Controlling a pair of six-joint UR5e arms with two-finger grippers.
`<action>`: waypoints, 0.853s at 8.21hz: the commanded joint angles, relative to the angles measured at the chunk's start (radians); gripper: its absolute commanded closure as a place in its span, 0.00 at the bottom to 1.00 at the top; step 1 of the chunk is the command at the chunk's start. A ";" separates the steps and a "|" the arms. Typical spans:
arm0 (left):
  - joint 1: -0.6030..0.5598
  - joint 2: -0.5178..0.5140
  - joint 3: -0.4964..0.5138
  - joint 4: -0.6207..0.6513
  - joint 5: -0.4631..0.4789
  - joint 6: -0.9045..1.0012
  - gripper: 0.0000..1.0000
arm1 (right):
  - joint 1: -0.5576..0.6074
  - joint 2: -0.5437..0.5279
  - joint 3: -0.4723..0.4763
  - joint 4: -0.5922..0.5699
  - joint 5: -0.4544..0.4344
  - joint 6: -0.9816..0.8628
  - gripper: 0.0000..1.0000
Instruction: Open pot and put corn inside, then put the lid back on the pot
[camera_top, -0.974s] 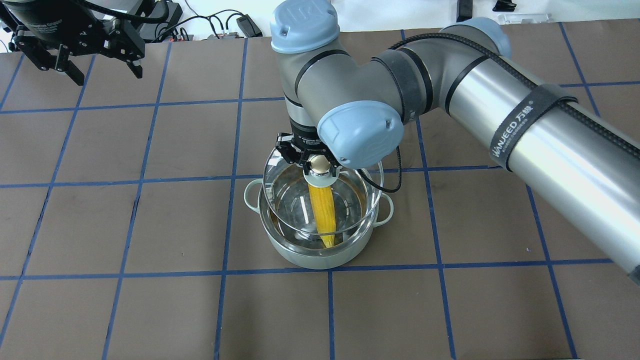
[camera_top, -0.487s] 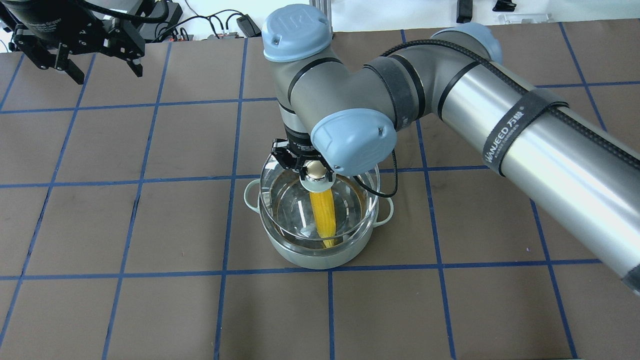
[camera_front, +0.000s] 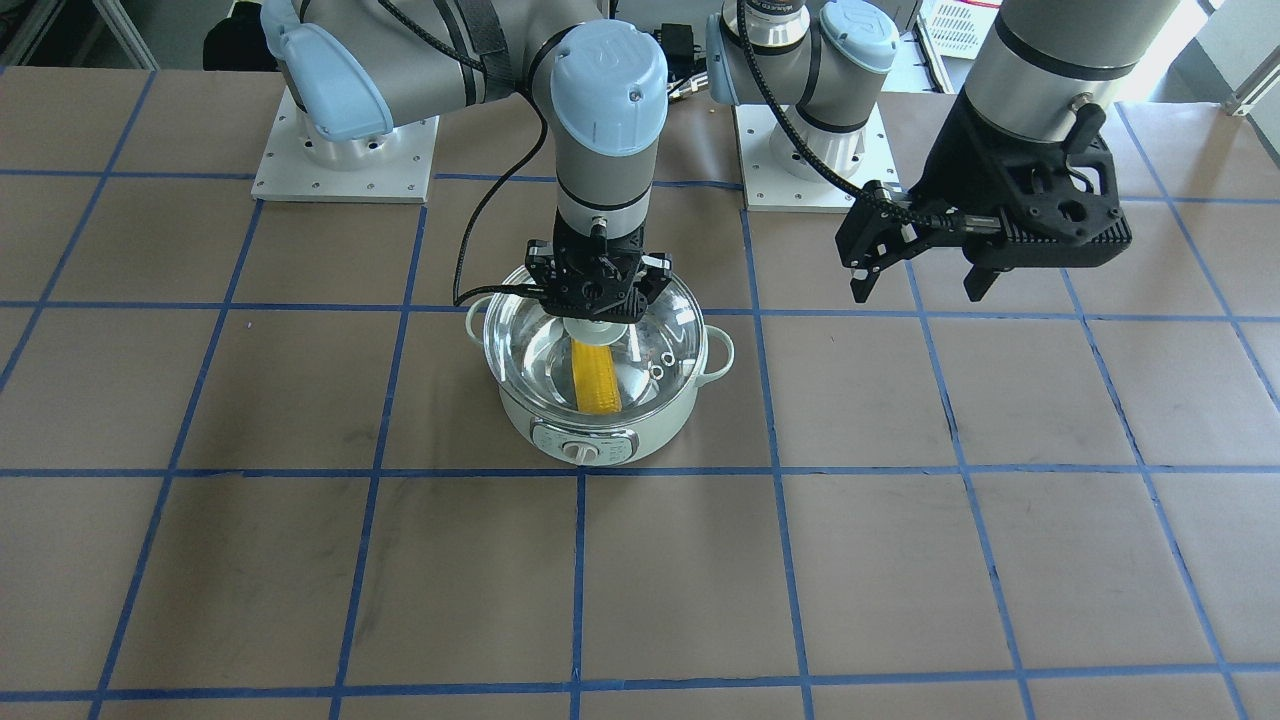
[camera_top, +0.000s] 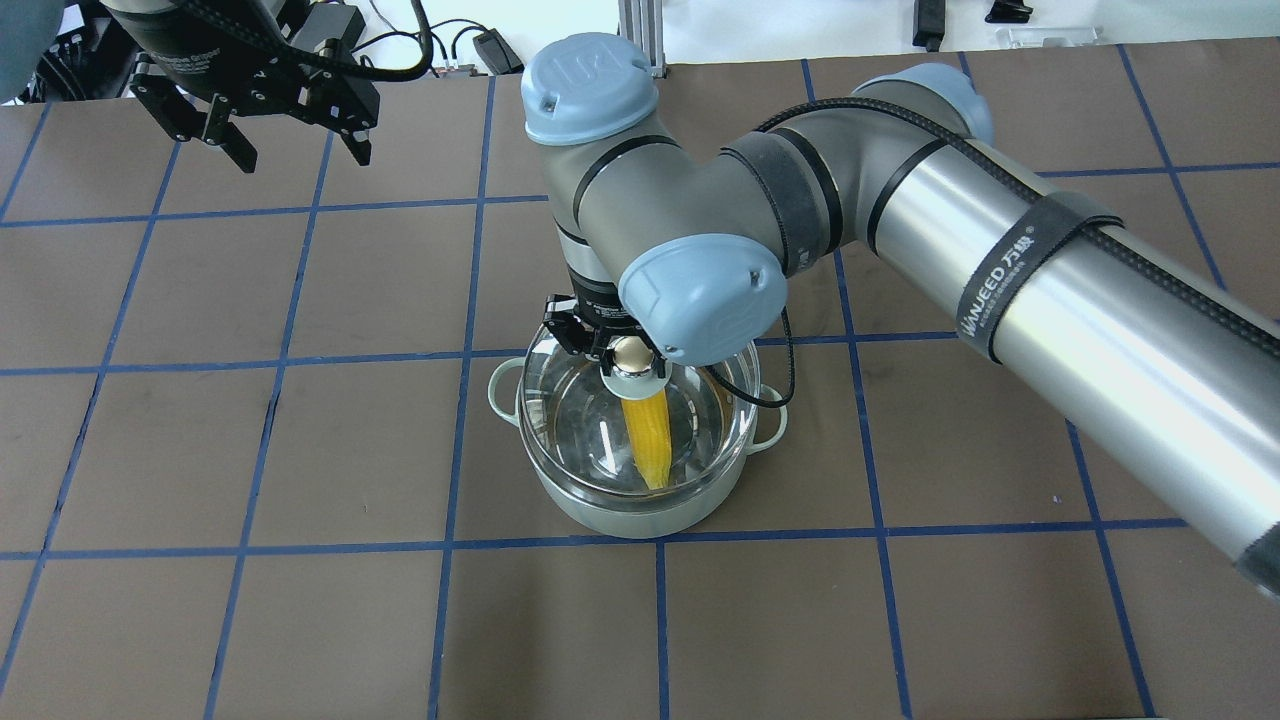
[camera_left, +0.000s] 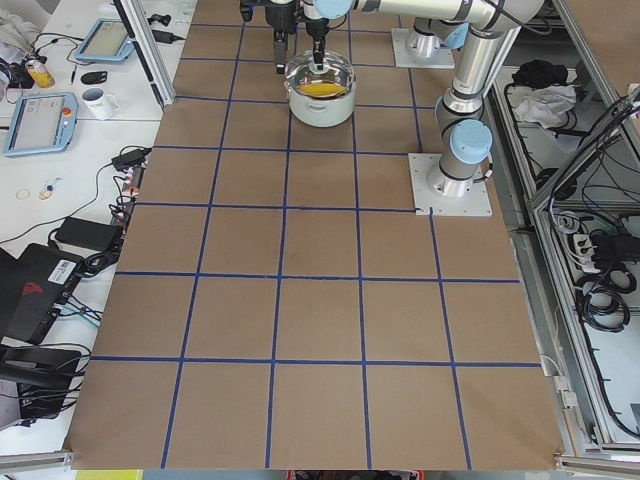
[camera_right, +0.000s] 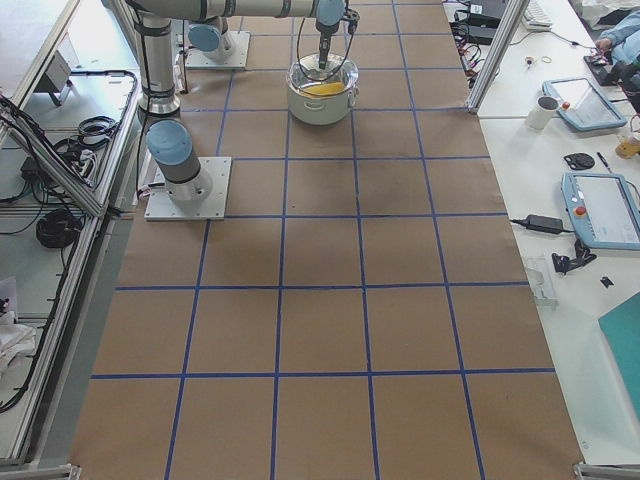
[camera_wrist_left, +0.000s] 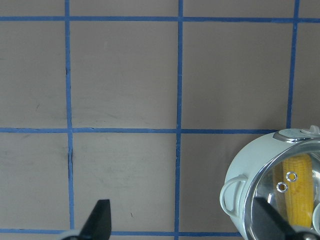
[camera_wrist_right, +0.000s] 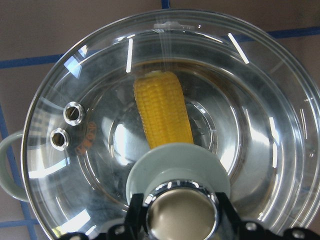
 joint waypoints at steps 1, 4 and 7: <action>-0.012 0.004 -0.001 0.000 0.001 0.002 0.00 | 0.000 0.002 0.001 -0.002 0.036 -0.007 0.79; -0.012 0.004 -0.001 -0.008 0.003 0.006 0.00 | 0.000 0.002 0.002 -0.001 0.041 -0.008 0.79; -0.012 0.002 -0.003 -0.009 0.003 0.008 0.00 | 0.000 0.002 0.002 0.005 0.039 -0.015 0.79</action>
